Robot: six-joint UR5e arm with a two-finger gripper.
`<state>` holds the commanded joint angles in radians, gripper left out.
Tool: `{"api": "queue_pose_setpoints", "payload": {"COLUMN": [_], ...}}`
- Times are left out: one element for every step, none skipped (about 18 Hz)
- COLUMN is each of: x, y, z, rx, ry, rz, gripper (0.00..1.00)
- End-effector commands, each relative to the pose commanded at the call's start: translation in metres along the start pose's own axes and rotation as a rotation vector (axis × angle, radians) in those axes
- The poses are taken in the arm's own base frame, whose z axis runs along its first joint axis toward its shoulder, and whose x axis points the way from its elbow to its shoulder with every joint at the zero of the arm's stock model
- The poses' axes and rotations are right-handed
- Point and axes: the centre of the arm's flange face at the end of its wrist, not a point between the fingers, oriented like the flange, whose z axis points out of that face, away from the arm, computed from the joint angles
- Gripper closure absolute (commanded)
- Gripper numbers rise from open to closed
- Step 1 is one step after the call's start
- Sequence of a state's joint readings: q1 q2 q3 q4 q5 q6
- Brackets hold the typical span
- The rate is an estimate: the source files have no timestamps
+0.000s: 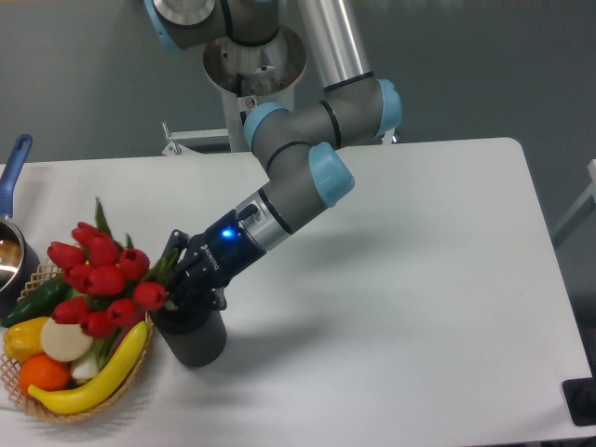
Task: Insert the flowers into the vase
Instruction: 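Lower the tulip stems down into the black vase, then open the gripper to release the tulips in the vase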
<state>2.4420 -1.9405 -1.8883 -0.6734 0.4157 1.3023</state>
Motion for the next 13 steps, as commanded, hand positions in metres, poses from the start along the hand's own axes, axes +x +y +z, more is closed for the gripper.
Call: {"api": "queue_pose_setpoints", "payload": {"x": [0.000, 0.001, 0.002, 0.003, 0.005, 0.007, 0.008, 0.009, 0.010, 0.012, 0.013, 0.014, 0.015], "y": [0.003, 0.003, 0.002, 0.004, 0.005, 0.005, 0.006, 0.006, 0.005, 0.006, 0.008, 0.008, 0.009], "z": [-0.002, -0.006, -0.010, -0.014, -0.018, -0.022, -0.025, -0.031, -0.034, -0.038, -0.041, -0.045, -0.048], "rx": [-0.002, -0.001, -0.001, -0.001, 0.001, 0.001, 0.001, 0.002, 0.002, 0.002, 0.002, 0.003, 0.003], "ry": [-0.003, -0.009, -0.015, -0.022, -0.028, -0.033, -0.039, -0.049, -0.054, -0.060, -0.066, -0.073, -0.078], "rz": [-0.006, -0.007, -0.008, -0.013, -0.017, -0.019, -0.022, -0.025, -0.023, -0.027, -0.032, -0.033, -0.037], "gripper": [0.56, 0.55, 0.55, 0.54, 0.52, 0.51, 0.49, 0.47, 0.45, 0.43, 0.42, 0.39, 0.36]}}
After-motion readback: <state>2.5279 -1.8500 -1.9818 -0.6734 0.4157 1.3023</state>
